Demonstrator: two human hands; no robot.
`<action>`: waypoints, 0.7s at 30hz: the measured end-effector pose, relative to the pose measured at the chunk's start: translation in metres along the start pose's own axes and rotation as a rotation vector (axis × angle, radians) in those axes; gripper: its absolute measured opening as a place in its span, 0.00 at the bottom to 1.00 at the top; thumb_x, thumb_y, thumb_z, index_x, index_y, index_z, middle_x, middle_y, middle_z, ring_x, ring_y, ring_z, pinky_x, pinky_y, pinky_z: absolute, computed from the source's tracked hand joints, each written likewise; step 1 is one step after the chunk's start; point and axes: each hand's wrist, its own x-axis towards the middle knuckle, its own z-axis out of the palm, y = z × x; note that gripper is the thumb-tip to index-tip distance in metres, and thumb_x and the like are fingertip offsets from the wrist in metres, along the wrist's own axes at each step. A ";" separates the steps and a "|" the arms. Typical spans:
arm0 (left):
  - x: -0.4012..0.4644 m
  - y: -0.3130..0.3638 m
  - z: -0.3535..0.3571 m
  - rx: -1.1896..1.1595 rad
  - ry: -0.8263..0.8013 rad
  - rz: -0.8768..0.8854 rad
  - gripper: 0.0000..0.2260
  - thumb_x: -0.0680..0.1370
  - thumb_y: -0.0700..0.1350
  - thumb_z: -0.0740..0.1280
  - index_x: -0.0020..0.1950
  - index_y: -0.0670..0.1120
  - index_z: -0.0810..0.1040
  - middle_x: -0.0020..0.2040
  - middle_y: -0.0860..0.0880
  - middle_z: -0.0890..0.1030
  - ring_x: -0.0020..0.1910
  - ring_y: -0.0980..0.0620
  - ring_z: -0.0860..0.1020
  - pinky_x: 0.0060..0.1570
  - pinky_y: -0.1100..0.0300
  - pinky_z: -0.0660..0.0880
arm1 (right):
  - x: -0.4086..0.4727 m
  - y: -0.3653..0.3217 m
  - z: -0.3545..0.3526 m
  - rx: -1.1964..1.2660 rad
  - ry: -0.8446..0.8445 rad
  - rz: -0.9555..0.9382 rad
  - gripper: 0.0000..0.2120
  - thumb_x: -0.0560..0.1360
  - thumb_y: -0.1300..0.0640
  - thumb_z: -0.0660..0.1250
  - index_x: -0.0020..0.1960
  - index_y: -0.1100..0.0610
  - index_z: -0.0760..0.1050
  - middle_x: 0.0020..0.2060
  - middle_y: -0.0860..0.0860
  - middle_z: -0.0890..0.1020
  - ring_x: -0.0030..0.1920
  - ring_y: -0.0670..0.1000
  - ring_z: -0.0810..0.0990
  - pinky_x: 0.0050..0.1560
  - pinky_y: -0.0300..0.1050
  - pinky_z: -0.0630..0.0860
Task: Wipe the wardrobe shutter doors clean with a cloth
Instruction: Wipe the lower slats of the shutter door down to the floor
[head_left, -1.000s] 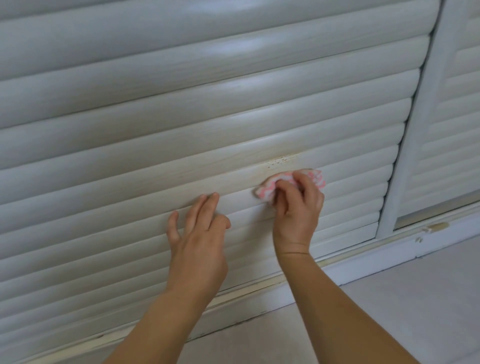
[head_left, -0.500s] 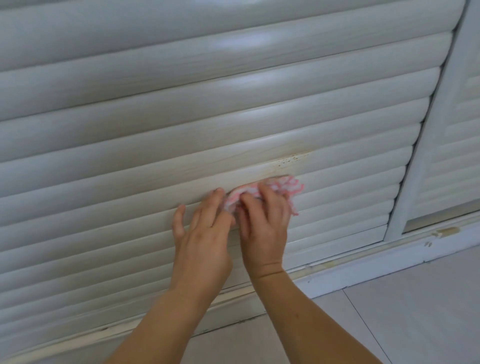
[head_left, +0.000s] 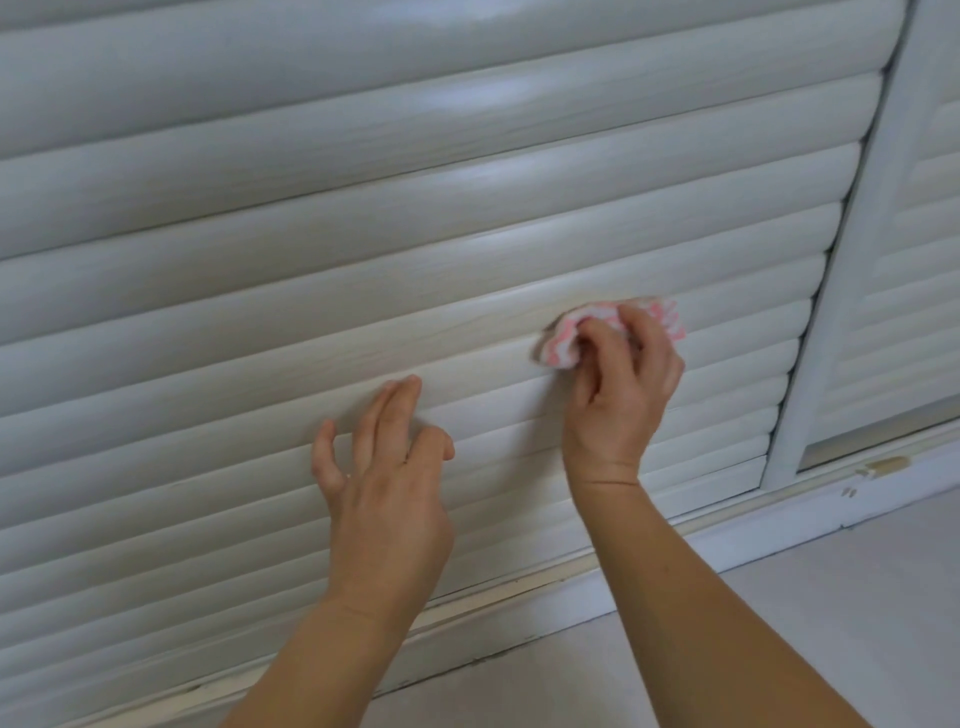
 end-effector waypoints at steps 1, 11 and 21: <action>0.000 0.000 0.001 0.001 0.006 -0.001 0.18 0.59 0.34 0.50 0.39 0.49 0.72 0.66 0.44 0.73 0.67 0.48 0.64 0.64 0.46 0.52 | 0.004 0.006 -0.001 -0.005 0.025 0.038 0.08 0.76 0.60 0.61 0.52 0.49 0.73 0.56 0.61 0.77 0.54 0.56 0.69 0.53 0.52 0.72; 0.003 0.004 0.001 -0.042 0.078 -0.029 0.17 0.62 0.37 0.49 0.41 0.48 0.73 0.63 0.45 0.75 0.64 0.50 0.67 0.63 0.48 0.53 | -0.037 -0.036 0.014 -0.007 -0.117 -0.190 0.09 0.78 0.55 0.63 0.55 0.57 0.74 0.61 0.58 0.71 0.58 0.63 0.70 0.65 0.53 0.64; 0.002 0.007 0.002 0.006 0.070 -0.077 0.19 0.56 0.32 0.56 0.41 0.49 0.71 0.64 0.43 0.73 0.62 0.49 0.66 0.64 0.48 0.50 | -0.009 0.000 0.001 -0.062 -0.070 -0.224 0.09 0.75 0.58 0.66 0.54 0.49 0.73 0.59 0.54 0.71 0.55 0.60 0.71 0.65 0.47 0.65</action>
